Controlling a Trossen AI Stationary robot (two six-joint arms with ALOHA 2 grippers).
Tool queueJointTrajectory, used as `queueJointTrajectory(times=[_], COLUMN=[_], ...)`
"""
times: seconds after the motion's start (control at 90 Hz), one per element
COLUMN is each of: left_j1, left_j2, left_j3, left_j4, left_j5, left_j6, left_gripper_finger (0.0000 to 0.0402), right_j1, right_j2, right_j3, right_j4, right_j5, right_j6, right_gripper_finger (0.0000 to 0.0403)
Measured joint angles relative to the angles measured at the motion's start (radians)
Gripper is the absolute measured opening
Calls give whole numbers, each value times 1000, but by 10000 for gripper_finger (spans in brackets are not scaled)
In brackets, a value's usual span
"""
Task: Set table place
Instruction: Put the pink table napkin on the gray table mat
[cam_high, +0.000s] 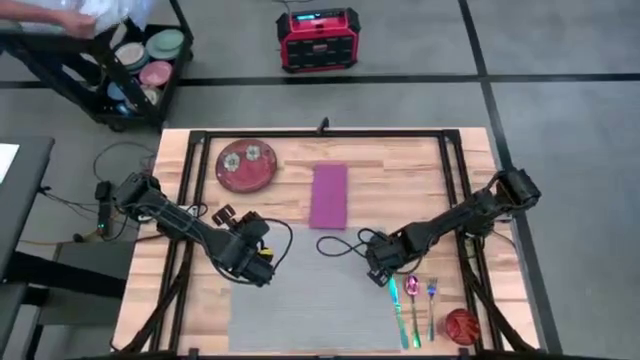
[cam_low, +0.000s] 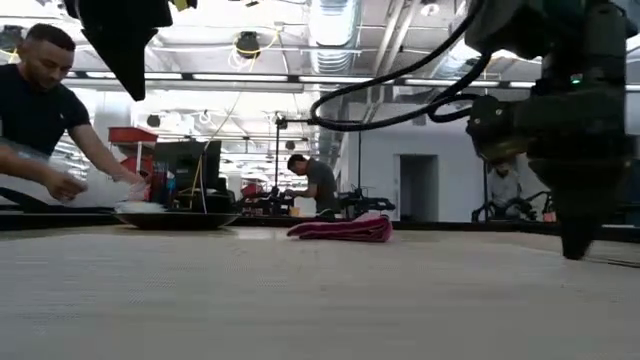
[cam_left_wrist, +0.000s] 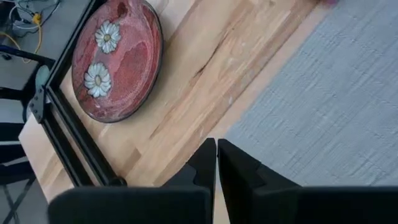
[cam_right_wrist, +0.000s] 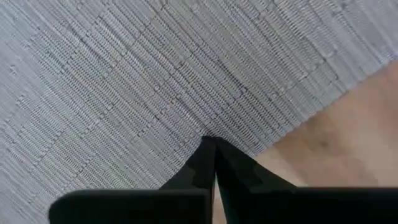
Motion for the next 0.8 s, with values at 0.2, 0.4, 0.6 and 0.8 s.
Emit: queueJointTrajectory(times=[0.2,0.4,0.6,0.8], left_j1=[21,44,52,83], left_j2=[-20,-20,-20,-20], left_j3=[0,0,0,0], left_j4=[-3,-3,-2,-2], left_j5=[-94,-150,-155,-152], left_j6=[32,32,44,88], left_gripper_finger=[0,0,0,0], right_j1=[-114,-326,-561,-684], right_j2=[-256,-353,-253,-82], right_j3=[29,31,32,32], right_j4=[39,74,221,259], right_j5=[170,171,-6,-133], right_j6=[-28,-125,-202,-242], right_gripper_finger=[3,73,177,218])
